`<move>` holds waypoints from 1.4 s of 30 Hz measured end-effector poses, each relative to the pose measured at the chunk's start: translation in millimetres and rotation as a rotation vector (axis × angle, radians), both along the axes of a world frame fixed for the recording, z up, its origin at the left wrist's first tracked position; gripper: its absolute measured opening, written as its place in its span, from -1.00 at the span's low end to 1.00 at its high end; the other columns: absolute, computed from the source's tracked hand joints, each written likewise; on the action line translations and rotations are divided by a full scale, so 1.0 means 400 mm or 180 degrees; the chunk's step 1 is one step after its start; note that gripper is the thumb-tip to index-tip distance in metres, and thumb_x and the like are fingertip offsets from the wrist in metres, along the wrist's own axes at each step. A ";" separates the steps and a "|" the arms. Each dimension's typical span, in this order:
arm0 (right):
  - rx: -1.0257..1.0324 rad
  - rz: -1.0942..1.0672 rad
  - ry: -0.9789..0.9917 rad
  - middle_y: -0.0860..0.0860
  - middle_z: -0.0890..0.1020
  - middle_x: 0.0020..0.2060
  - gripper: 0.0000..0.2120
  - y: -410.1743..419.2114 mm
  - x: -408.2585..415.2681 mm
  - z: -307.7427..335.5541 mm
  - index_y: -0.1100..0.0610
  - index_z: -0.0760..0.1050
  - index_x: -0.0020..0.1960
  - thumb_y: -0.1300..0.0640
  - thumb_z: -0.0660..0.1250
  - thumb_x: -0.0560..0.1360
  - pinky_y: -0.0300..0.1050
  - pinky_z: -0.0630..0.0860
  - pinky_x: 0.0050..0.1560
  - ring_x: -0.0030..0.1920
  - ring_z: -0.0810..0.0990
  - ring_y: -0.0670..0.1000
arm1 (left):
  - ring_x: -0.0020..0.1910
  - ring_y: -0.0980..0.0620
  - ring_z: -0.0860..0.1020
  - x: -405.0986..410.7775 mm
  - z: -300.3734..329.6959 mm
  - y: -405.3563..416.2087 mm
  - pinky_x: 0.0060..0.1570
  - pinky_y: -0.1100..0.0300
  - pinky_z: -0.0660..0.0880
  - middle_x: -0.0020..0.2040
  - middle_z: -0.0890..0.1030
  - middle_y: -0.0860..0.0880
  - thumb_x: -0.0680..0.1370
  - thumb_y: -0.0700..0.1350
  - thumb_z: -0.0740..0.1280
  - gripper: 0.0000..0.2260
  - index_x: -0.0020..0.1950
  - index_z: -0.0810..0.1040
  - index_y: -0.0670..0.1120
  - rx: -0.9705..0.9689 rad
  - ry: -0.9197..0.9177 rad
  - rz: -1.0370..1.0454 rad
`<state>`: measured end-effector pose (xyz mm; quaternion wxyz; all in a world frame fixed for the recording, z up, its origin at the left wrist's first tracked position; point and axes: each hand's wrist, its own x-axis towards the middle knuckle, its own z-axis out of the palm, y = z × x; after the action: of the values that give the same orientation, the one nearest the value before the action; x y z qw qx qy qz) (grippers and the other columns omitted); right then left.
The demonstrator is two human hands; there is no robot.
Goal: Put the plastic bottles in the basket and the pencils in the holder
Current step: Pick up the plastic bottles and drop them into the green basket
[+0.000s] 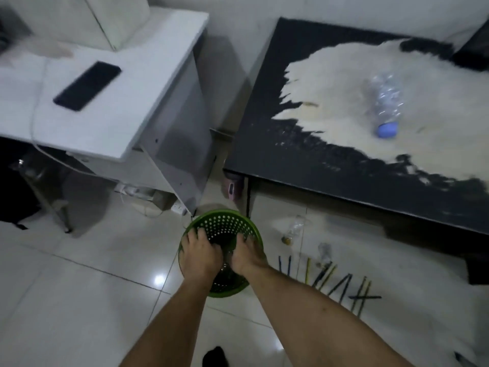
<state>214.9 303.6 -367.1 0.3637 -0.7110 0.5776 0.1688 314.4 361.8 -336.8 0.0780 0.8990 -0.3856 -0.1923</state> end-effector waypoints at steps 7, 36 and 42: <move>-0.0436 0.0503 -0.0209 0.17 0.36 0.36 -0.49 0.016 -0.164 0.496 0.11 0.30 0.43 -0.07 0.29 0.57 0.15 0.42 0.29 0.37 0.37 0.23 | 0.26 -0.16 0.37 -0.146 0.455 -0.016 0.27 -0.09 0.36 0.25 0.45 -0.16 0.48 -0.01 0.26 -0.65 0.21 0.40 -0.14 -0.0384 -0.0023 0.0029; -0.1230 -0.0484 0.0310 0.14 0.42 0.32 -0.58 -0.736 -0.653 0.753 0.15 0.33 0.41 0.01 0.22 0.61 0.11 0.43 0.26 0.34 0.41 0.16 | 0.27 -0.18 0.41 -0.596 0.610 -0.889 0.18 -0.09 0.41 0.29 0.44 -0.17 0.56 0.08 0.24 -0.56 0.32 0.37 -0.18 -0.0452 0.0410 -0.1151; -0.1169 -0.0616 0.0301 0.15 0.43 0.32 -0.63 -0.773 -0.651 0.679 0.16 0.34 0.41 0.05 0.11 0.66 0.11 0.42 0.28 0.34 0.41 0.17 | 0.08 -0.19 0.55 -0.625 0.552 -0.968 -0.09 0.04 0.49 0.14 0.56 -0.17 0.47 0.19 0.37 -0.42 0.29 0.33 -0.16 -0.0405 0.1055 -0.0892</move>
<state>-45.5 -5.6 -95.4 0.2150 -0.6978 0.6808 0.0581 64.4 -25.2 -116.0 0.1694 0.7860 -0.5000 -0.3217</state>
